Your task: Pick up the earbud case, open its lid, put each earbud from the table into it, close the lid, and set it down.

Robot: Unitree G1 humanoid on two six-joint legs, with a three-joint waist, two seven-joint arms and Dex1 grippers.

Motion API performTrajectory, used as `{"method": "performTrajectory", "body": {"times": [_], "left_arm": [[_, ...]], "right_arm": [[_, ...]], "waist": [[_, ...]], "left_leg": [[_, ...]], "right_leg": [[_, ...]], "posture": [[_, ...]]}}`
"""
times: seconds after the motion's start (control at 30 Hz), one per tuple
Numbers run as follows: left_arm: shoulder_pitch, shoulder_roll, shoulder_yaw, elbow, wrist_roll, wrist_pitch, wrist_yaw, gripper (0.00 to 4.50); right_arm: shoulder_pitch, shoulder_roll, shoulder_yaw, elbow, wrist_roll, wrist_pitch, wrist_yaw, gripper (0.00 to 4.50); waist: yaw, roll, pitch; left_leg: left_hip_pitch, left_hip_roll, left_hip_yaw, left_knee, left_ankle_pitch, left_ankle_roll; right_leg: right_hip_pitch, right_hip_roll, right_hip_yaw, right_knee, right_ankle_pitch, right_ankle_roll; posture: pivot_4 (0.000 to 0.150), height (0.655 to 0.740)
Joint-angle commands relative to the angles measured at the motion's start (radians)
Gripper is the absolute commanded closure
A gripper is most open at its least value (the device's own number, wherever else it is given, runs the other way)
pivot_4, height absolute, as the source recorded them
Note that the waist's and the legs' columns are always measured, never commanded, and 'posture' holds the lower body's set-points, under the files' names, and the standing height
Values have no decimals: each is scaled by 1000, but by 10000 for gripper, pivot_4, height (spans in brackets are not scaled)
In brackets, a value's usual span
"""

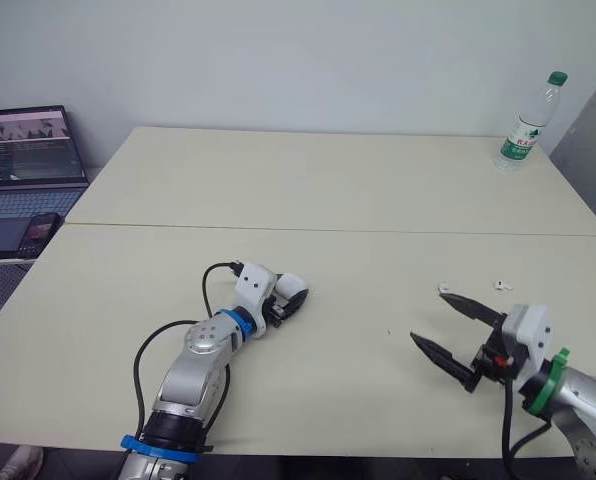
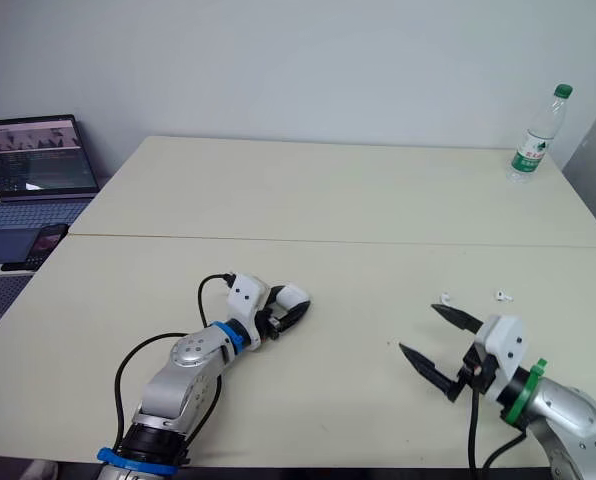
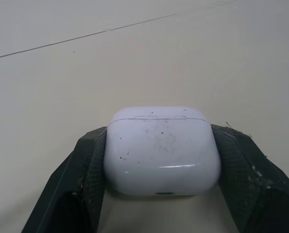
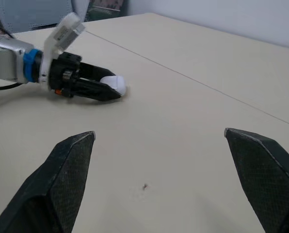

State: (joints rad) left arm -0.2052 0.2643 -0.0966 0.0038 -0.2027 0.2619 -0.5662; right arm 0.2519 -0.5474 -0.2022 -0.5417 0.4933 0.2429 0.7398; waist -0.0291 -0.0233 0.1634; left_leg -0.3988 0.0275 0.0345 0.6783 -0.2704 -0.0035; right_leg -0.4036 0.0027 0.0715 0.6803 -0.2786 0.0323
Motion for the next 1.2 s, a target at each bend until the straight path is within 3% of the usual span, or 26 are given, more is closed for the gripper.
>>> {"method": "performTrajectory", "body": {"times": [0.03, 0.13, 0.33, 0.47, 0.67, 0.83, 1.1, 1.2], "left_arm": [[-29, -52, -23, -40, -59, -91, -74, 17027], [-69, -106, -67, -5, -87, -175, -168, 17027], [-179, -127, -118, 110, -76, -347, -340, 17027], [-251, -127, -136, 207, -67, -462, -441, 17027], [-305, -118, -150, 309, -30, -580, -505, 17027], [-314, -127, -124, 350, -36, -594, -480, 17027], [-302, -120, -95, 356, -39, -584, -460, 17027], [-299, -118, -98, 348, -45, -583, -473, 17027]], "right_arm": [[-136, 21, 29, -25, 24, 211, -183, 0], [-294, 17, 56, -36, 129, 474, -276, 0], [-580, 32, -45, 79, 622, 1061, -448, 0], [-742, 50, -82, 260, 867, 1220, -581, 0], [-848, 29, -47, 435, 1069, 1268, -745, 0], [-868, -77, -28, 414, 1004, 1274, -669, 0], [-808, -210, -40, 310, 977, 1200, -402, 0], [-827, -201, -12, 335, 983, 1204, -441, 0]], "waist": [[0, 0, 0], [0, 0, 0], [0, 0, 0], [-1, 0, 0], [-2, 0, 0], [-2, 0, 0], [-1, 0, 0], [-3, 0, 0]], "left_leg": [[0, 0, 0, 0, 0, 0], [-1, 0, 0, 0, 0, 0], [-2, 0, -1, 0, 0, 0], [-3, 0, -1, -1, 0, 0], [-4, -1, -1, -1, 0, 0], [-6, 0, -2, -1, 0, 1], [-8, 0, -4, -1, 0, 1], [-7, 0, -4, 0, 0, 1]], "right_leg": [[0, 0, 0, 0, 0, 0], [-1, 0, 0, 0, 0, 0], [-1, 5, 0, 0, 0, -1], [-1, 5, 0, -1, 0, -1], [-2, 5, 0, -2, 0, 0], [-3, 5, -1, -2, 0, 0], [-3, 6, -3, -4, 0, 0], [-3, 6, -3, -3, 0, 0]], "posture": [[1500, 7400], [1500, 7400], [1500, 7400], [1500, 7400], [1500, 7400], [1500, 7400], [1500, 7400], [1500, 7400]]}}
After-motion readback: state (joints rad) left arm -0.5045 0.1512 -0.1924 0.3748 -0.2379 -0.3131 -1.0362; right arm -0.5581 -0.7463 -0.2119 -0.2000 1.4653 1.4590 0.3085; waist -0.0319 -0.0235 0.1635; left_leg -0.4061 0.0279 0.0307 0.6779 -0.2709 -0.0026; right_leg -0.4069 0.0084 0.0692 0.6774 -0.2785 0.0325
